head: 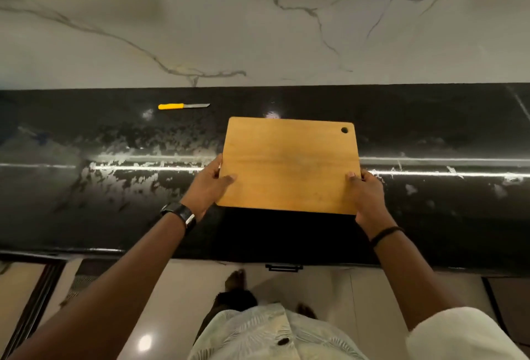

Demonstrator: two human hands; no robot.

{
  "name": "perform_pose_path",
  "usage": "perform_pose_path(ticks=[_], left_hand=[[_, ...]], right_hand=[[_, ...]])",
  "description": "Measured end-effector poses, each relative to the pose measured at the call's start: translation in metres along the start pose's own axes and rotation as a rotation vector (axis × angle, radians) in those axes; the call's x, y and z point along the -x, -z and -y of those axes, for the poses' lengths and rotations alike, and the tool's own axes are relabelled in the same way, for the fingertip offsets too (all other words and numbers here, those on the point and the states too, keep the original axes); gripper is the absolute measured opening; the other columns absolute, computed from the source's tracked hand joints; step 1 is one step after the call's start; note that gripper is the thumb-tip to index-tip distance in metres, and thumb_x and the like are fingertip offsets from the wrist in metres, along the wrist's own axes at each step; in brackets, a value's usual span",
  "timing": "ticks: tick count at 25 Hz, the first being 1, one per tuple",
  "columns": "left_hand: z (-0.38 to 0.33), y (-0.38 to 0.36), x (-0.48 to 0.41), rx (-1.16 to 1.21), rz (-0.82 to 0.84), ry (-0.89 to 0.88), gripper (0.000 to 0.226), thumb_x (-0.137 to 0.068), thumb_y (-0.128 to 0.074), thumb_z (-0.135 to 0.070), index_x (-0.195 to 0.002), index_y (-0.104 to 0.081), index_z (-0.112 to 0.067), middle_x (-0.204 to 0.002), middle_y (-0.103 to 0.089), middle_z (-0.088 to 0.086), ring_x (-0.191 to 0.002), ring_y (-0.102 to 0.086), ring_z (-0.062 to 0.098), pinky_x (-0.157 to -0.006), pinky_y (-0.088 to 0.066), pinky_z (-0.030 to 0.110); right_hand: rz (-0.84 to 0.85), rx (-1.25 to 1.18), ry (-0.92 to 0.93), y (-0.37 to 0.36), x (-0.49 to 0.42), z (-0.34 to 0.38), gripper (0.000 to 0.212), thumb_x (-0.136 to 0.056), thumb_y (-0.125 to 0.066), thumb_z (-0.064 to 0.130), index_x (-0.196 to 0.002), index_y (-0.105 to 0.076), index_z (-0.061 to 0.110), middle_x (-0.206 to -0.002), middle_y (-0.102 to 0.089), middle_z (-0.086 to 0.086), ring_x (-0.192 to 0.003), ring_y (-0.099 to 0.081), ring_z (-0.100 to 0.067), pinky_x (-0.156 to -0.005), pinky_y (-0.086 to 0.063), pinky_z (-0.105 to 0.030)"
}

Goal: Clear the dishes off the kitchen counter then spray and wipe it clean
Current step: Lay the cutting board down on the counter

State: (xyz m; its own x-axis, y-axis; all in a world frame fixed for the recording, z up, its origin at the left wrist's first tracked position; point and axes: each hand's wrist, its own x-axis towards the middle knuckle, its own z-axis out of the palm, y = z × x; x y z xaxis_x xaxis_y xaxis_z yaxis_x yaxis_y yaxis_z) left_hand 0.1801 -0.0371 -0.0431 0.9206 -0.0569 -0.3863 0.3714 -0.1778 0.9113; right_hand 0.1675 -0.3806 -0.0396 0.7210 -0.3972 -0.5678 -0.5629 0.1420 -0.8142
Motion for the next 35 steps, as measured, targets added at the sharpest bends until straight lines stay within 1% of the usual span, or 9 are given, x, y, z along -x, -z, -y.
perform_pose_path(ticks=[5, 10, 15, 20, 22, 25, 28, 31, 35], left_hand=[[0.030, -0.018, 0.056, -0.291, 0.043, 0.019, 0.083, -0.081, -0.085, -0.037, -0.149, -0.037, -0.037, -0.135, -0.057, -0.018, -0.121, -0.058, 0.006, -0.098, -0.051, 0.034], [0.061, -0.012, 0.079, -0.813, 0.163, 0.152, 0.136, -0.069, -0.089, -0.049, -0.161, 0.009, -0.029, -0.167, -0.004, 0.001, -0.150, -0.012, 0.036, -0.120, -0.024, 0.059], [0.075, -0.017, 0.085, -0.945, 0.076, -0.008, 0.118, -0.075, -0.084, -0.041, -0.161, -0.003, -0.029, -0.161, -0.023, 0.004, -0.138, -0.030, 0.033, -0.112, -0.034, 0.050], [0.086, -0.017, 0.097, -0.865, 0.008, -0.090, 0.108, -0.078, -0.084, -0.038, -0.159, -0.012, -0.030, -0.155, -0.036, -0.004, -0.127, -0.030, 0.022, -0.108, -0.033, 0.040], [0.090, -0.017, 0.097, -0.781, 0.005, -0.070, 0.109, -0.078, -0.084, -0.031, -0.157, -0.010, -0.035, -0.152, -0.036, -0.005, -0.127, -0.027, 0.019, -0.111, -0.034, 0.044], [0.093, -0.018, 0.099, -0.755, 0.009, -0.059, 0.105, -0.081, -0.083, -0.031, -0.156, -0.009, -0.039, -0.145, -0.038, -0.002, -0.127, -0.028, 0.017, -0.114, -0.038, 0.049], [0.090, -0.009, 0.099, -0.783, -0.042, -0.035, 0.097, -0.083, -0.074, -0.056, -0.156, -0.011, -0.043, -0.133, -0.040, 0.002, -0.122, -0.046, 0.021, -0.105, -0.047, 0.042], [0.082, 0.009, 0.082, -0.845, -0.144, -0.032, 0.091, -0.084, -0.060, -0.074, -0.157, -0.019, -0.039, -0.139, -0.046, 0.005, -0.120, -0.055, 0.022, -0.095, -0.051, 0.037], [0.053, 0.034, 0.036, -0.878, -0.215, -0.106, 0.070, -0.092, -0.063, -0.055, -0.152, -0.036, -0.031, -0.135, -0.057, 0.000, -0.123, -0.053, 0.021, -0.094, -0.052, 0.039]], right_hand=[[0.088, 0.080, -0.096, 0.004, 0.011, -0.043, 0.028, -0.109, -0.048, 0.020, -0.134, -0.059, 0.013, -0.124, -0.064, -0.007, -0.111, -0.061, -0.025, -0.100, -0.053, -0.048], [0.087, 0.174, -0.040, 0.007, 0.028, -0.062, 0.029, -0.109, -0.047, 0.018, -0.135, -0.059, 0.011, -0.114, -0.063, -0.004, -0.101, -0.060, -0.021, -0.090, -0.051, -0.042], [0.107, 0.452, 0.070, 0.025, 0.029, -0.082, 0.017, -0.096, -0.062, 0.031, -0.110, -0.066, 0.023, -0.115, -0.063, -0.005, -0.099, -0.064, -0.026, -0.085, -0.058, -0.044], [0.109, 0.725, 0.146, 0.048, -0.028, -0.125, 0.057, -0.062, -0.055, 0.074, -0.090, -0.066, 0.027, -0.115, -0.061, -0.004, -0.099, -0.064, -0.027, -0.084, -0.061, -0.049], [0.114, 0.784, 0.188, 0.046, -0.002, -0.109, 0.057, -0.066, -0.059, 0.074, -0.096, -0.067, 0.026, -0.118, -0.060, -0.006, -0.102, -0.064, -0.028, -0.086, -0.061, -0.049], [0.052, 0.897, 0.259, 0.033, 0.039, -0.084, 0.054, -0.090, -0.073, 0.040, -0.135, -0.057, 0.015, -0.141, -0.046, -0.011, -0.124, -0.050, -0.033, -0.103, -0.050, -0.046], [0.033, 1.132, 0.456, 0.007, 0.052, -0.071, 0.069, -0.094, -0.070, 0.034, -0.154, -0.039, 0.021, -0.156, -0.035, -0.007, -0.136, -0.038, -0.034, -0.108, -0.043, -0.048], [0.283, 1.209, 0.544, -0.053, 0.057, -0.050, 0.085, -0.092, -0.071, 0.042, -0.162, -0.022, 0.033, -0.167, -0.021, -0.001, -0.150, -0.023, -0.035, -0.116, -0.034, -0.058], [0.526, 1.401, 0.575, -0.143, 0.054, -0.025, 0.101, -0.085, -0.079, 0.049, -0.162, -0.015, 0.039, -0.172, -0.004, 0.000, -0.155, -0.003, -0.042, -0.115, -0.023, -0.071]])
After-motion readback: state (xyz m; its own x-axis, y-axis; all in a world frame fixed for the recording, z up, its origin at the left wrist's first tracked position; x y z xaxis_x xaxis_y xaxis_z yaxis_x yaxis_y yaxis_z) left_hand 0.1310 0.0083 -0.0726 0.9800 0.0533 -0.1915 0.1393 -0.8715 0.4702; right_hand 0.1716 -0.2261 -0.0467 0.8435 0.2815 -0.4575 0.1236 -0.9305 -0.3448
